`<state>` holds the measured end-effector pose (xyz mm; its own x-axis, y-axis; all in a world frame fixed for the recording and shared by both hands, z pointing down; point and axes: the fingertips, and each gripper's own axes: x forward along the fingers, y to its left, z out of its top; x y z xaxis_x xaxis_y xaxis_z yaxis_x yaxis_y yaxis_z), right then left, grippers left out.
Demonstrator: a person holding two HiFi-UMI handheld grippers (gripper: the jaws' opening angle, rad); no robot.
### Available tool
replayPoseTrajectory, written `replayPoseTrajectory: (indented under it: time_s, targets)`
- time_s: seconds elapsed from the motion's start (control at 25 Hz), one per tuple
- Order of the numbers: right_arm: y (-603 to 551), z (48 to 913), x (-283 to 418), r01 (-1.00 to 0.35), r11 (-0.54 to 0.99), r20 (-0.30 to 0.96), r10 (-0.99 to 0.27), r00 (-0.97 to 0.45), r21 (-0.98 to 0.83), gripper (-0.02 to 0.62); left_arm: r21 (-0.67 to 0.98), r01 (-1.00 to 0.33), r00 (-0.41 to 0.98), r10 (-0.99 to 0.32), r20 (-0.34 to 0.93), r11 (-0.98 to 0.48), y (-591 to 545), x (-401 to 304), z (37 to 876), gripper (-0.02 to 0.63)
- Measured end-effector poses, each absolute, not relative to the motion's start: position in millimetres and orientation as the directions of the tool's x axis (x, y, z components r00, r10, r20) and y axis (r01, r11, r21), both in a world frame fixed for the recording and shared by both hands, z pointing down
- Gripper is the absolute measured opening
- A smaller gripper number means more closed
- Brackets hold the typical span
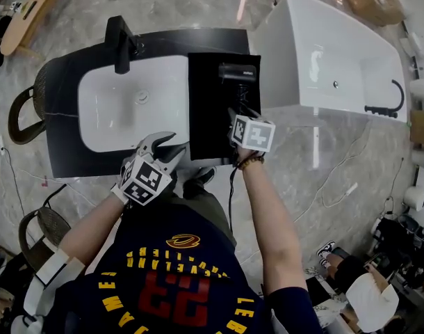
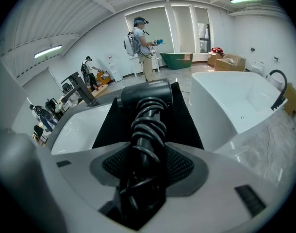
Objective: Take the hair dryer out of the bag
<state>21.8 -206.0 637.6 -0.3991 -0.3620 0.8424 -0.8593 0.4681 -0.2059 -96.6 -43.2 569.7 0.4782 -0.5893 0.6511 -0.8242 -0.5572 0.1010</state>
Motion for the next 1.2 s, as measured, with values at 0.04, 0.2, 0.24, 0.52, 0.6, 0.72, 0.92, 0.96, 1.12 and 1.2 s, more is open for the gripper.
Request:
replayPoseTrajectory:
  time_s: [0.04, 0.2, 0.24, 0.52, 0.6, 0.72, 0.92, 0.96, 1.12, 1.2]
  targets:
    - [-206.4, 638.3, 21.0, -0.855, 0.472, 0.837, -0.362, -0.41, -0.214, 0.216, 0.1, -0.821, 0.482, -0.588, 0.65, -0.562, -43.9, -95.3, 569.5, 0.172]
    - [-205.7, 641.7, 15.7, -0.806, 0.465, 0.786, -0.308, -0.536, -0.367, 0.216, 0.139, -0.818, 0.505, -0.581, 0.639, -0.558, -44.8, -93.1, 571.9, 0.172]
    - [-205.0, 640.6, 15.2, -0.788, 0.442, 0.762, -0.291, -0.578, -0.428, 0.216, 0.15, -0.82, 0.507, -0.579, 0.639, -0.552, -44.9, -93.9, 572.7, 0.172]
    - [-200.6, 620.8, 33.0, -0.768, 0.39, 0.706, -0.322, -0.631, -0.508, 0.218, 0.139, -0.827, 0.494, -0.586, 0.642, -0.544, -49.3, -99.0, 571.5, 0.172]
    - [-198.3, 610.2, 38.5, -0.775, 0.389, 0.695, -0.354, -0.625, -0.499, 0.218, 0.127, -0.828, 0.489, -0.592, 0.641, -0.547, -51.2, -100.2, 568.7, 0.172]
    - [-190.5, 580.7, 44.2, -0.764, 0.384, 0.648, -0.406, -0.644, -0.519, 0.218, 0.106, -0.829, 0.48, -0.604, 0.636, -0.549, -53.9, -102.9, 561.0, 0.172]
    - [-161.2, 517.4, 46.3, -0.666, 0.354, 0.496, -0.462, -0.735, -0.657, 0.218, 0.089, -0.855, 0.447, -0.637, 0.628, -0.511, -64.8, -118.2, 547.8, 0.172]
    - [-154.9, 506.2, 48.9, -0.641, 0.338, 0.462, -0.477, -0.748, -0.689, 0.218, 0.087, -0.86, 0.442, -0.648, 0.621, -0.503, -68.9, -120.2, 543.6, 0.172]
    - [-129.8, 477.3, 68.9, -0.613, 0.309, 0.39, -0.549, -0.739, -0.727, 0.218, 0.06, -0.871, 0.435, -0.71, 0.554, -0.487, -81.3, -113.4, 517.0, 0.17]
    - [-115.3, 463.8, 69.6, -0.617, 0.333, 0.374, -0.564, -0.737, -0.713, 0.218, 0.014, -0.877, 0.422, -0.758, 0.498, -0.479, -87.0, -102.8, 493.7, 0.17]
